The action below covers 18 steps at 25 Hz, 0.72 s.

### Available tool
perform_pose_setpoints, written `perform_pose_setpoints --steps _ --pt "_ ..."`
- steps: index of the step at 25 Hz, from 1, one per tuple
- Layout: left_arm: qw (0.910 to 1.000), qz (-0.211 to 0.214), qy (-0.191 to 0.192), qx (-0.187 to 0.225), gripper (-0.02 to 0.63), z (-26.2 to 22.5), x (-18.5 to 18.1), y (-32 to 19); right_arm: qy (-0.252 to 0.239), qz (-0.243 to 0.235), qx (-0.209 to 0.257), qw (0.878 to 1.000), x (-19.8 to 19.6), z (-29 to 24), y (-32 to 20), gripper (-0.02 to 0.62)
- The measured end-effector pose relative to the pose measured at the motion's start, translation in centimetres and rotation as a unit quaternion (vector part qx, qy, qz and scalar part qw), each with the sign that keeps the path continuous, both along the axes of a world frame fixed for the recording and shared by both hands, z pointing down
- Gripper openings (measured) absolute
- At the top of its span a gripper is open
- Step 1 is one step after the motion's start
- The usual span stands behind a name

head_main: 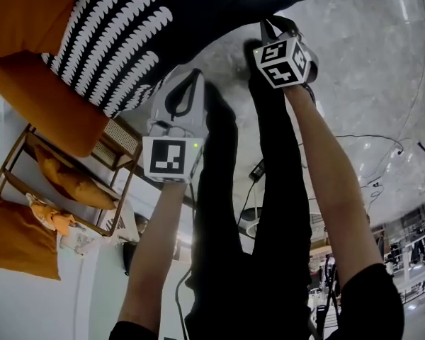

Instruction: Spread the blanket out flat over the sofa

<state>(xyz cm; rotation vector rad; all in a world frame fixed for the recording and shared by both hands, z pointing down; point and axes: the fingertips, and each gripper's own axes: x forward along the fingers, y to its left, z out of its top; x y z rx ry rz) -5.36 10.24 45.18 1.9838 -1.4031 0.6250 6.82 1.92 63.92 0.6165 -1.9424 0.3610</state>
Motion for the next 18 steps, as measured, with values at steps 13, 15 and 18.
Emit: perform_pose_setpoints --steps 13,15,18 --pt "1.0 -0.001 -0.004 -0.002 0.009 -0.3 0.1 -0.4 0.034 -0.012 -0.035 0.999 1.8 2.3 1.4 0.009" --pt "1.0 -0.003 -0.006 0.001 0.009 -0.5 0.0 -0.6 0.036 -0.011 -0.039 0.999 1.5 2.6 0.9 0.011" --pt "0.9999 0.0 -0.014 0.006 0.009 -0.5 0.2 -0.7 0.034 0.005 -0.03 0.999 1.6 2.8 0.2 0.055"
